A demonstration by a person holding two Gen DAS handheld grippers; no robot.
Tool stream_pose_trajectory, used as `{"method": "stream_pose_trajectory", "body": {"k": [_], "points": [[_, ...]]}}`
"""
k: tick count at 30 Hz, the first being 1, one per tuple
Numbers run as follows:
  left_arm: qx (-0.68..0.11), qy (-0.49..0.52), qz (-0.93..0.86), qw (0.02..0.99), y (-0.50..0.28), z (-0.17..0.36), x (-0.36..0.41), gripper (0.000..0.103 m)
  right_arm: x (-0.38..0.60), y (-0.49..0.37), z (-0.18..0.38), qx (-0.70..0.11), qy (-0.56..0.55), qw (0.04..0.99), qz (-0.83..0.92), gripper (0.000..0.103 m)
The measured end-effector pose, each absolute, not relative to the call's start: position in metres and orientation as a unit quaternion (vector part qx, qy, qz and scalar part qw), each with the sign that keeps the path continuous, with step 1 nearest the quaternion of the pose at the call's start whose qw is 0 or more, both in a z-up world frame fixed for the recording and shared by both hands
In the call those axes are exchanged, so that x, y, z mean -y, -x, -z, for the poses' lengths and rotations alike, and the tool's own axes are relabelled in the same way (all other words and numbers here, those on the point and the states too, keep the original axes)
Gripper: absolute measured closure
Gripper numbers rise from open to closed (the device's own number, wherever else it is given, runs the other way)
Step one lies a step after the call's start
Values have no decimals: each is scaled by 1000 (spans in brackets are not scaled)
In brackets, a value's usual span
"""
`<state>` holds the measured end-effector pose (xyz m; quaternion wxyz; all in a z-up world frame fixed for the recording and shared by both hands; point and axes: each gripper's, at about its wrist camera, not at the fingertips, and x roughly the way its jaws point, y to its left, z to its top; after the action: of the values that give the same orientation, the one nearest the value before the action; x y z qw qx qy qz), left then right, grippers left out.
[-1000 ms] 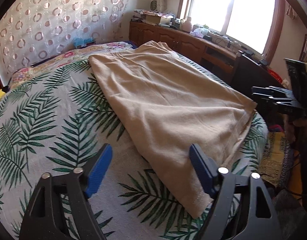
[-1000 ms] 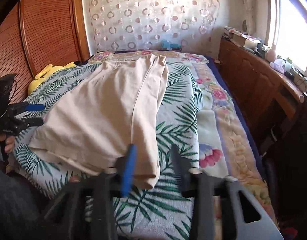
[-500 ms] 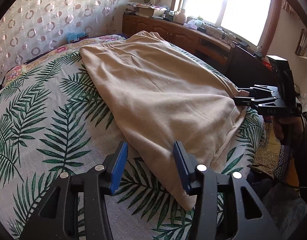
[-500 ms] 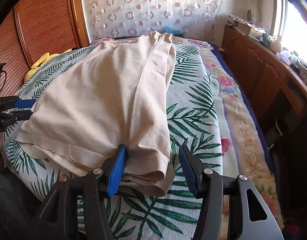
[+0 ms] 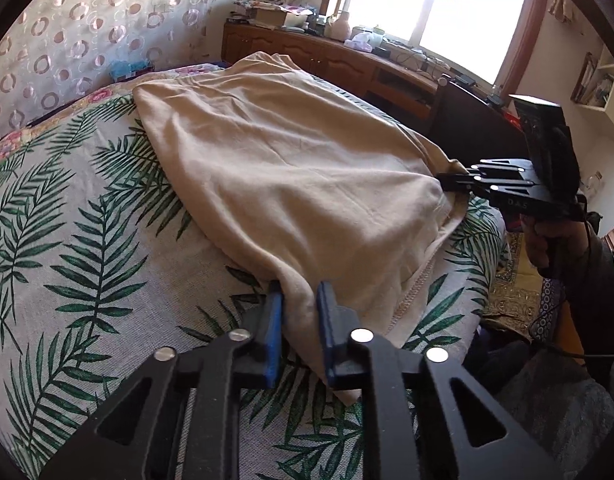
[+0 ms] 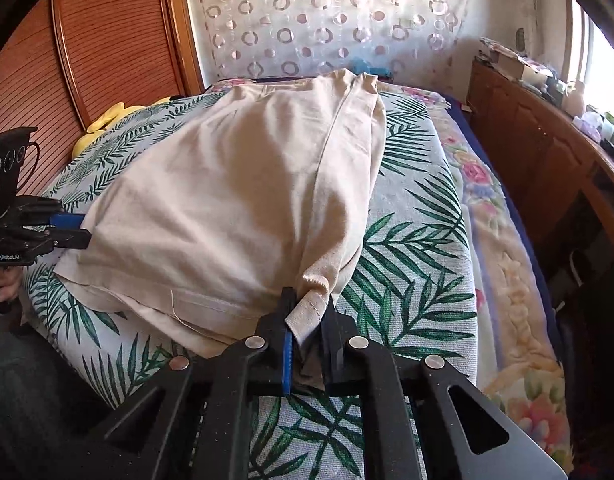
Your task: Fold small clothes
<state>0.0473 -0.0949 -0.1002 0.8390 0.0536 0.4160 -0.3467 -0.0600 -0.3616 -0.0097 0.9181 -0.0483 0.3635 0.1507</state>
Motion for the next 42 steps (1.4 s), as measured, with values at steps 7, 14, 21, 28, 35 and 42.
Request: {"method": "stream_pose_trajectory", "body": {"k": [7,14,21,28,35,42], "points": [[-380,-16,350,856,-57,66,83,94,366,65,-16,-303,29,940,-153,94],[-344,5,332,879,-103,32,75,95,361,31,-57,-252,42,953,-161,94],[-331,23,310,891,-163,12,68,95,351,-18,-80,-227,45,958,-169,94],[-342,27,277,897,-230,14,67,95,337,-93,-89,-227,59,955,-182,94],[-364,25,260,894,-285,34,71,95,326,-156,-67,-271,59,945,-174,94],[-395,10,254,883,-311,58,79,94,322,-201,-58,-312,60,934,-162,93]]}}
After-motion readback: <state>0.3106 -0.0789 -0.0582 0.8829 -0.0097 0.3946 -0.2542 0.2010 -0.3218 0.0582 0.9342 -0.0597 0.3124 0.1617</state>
